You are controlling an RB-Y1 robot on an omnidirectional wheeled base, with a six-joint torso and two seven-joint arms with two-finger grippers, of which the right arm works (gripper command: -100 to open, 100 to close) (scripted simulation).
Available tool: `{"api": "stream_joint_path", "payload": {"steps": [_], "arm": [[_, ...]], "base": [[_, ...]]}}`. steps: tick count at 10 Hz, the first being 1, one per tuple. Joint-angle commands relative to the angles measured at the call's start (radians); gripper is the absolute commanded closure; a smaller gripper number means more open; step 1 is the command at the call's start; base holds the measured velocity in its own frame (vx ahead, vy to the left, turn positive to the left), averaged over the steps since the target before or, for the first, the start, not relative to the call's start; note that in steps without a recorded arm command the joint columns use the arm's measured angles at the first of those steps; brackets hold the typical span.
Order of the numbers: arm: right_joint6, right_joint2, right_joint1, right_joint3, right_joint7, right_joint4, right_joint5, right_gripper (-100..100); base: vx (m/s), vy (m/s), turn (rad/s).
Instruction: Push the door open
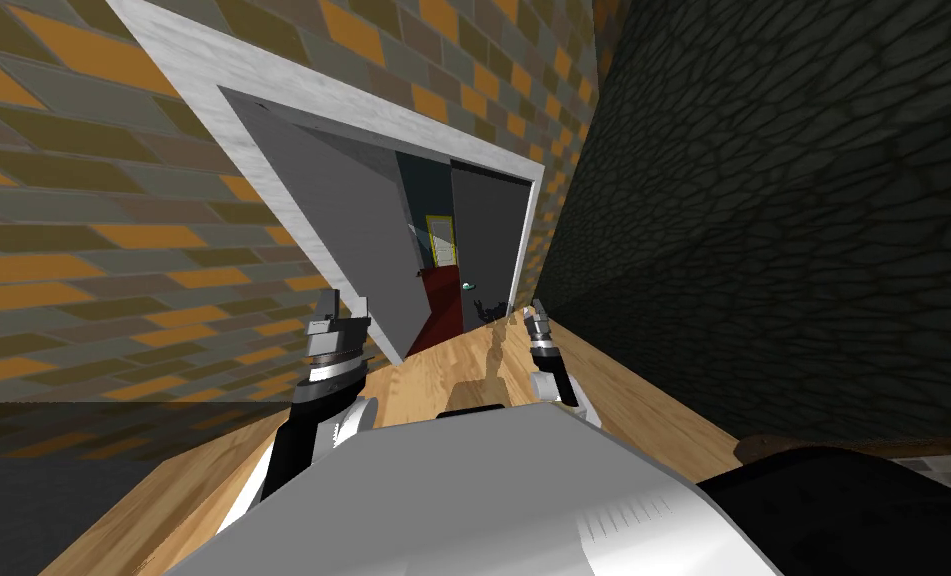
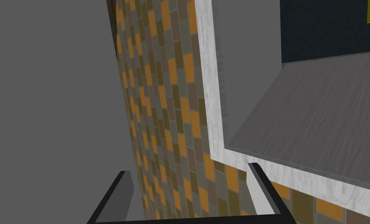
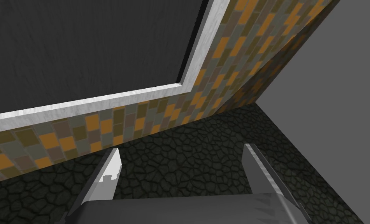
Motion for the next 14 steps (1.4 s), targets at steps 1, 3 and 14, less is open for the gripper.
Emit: {"api": "stream_joint_path", "payload": {"steps": [1,3,14], "arm": [[-0.009,-0.004,-0.014,0.004,-0.001,0.038,-0.001,-100],[-0.020,-0.009,-0.034,0.007,-0.001,0.088,-0.004,-100],[-0.091,-0.030,-0.159,0.028,-0.007,0.399,-0.017,-100]], "base": [[0.101,-0.015,0.049],[0.099,-0.008,0.060],[0.098,-0.010,0.059]]}}
